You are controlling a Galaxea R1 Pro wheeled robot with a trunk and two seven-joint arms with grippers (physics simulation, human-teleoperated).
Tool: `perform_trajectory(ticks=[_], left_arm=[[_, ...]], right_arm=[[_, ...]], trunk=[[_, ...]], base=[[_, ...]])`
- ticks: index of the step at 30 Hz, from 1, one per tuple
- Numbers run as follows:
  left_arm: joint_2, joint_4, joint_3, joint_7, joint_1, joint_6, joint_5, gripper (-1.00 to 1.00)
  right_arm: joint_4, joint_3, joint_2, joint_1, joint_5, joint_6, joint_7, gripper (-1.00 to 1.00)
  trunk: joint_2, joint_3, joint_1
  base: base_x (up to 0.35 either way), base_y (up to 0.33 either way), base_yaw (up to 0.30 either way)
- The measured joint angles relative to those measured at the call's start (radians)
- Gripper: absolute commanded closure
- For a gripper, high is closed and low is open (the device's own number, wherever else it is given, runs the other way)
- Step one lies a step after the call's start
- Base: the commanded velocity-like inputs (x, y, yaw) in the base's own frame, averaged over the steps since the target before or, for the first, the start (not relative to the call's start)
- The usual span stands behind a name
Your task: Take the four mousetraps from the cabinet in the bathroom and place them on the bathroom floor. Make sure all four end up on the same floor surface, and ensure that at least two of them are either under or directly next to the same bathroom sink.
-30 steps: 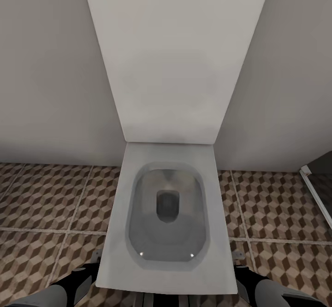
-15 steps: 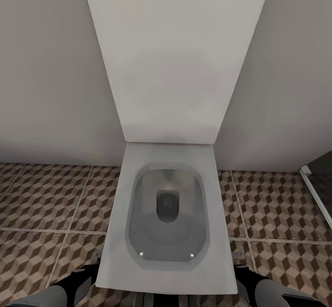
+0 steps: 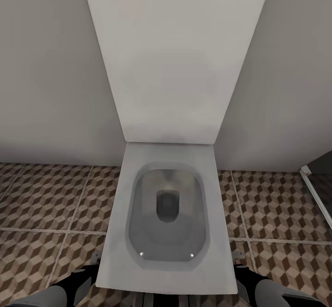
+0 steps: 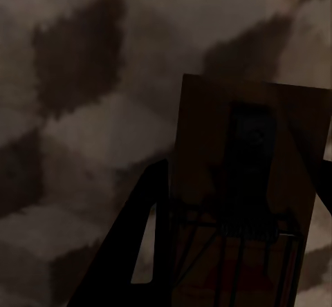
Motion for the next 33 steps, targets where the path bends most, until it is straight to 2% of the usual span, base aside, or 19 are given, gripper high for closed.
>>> perform_trajectory(ticks=[17, 24, 33], left_arm=[[0.000, -0.001, 0.000, 0.000, 0.000, 0.000, 0.000, 1.00], [0.000, 0.000, 0.000, 0.000, 0.000, 0.000, 0.000, 1.00], [-0.001, 0.000, 0.000, 0.000, 0.000, 0.000, 0.000, 1.00]], right_arm=[[-0.001, 0.000, -0.003, -0.001, -0.001, -0.001, -0.002, 1.00], [-0.004, 0.001, -0.016, 0.000, -0.005, -0.001, -0.005, 1.00], [-0.006, 0.000, -0.020, 0.000, -0.006, -0.001, -0.005, 1.00]], trunk=[[0.000, 0.000, 0.000], [0.000, 0.000, 0.000], [0.000, 0.000, 0.000]], base=[[0.000, 0.000, 0.000], [0.000, 0.000, 0.000], [0.000, 0.000, 0.000]])
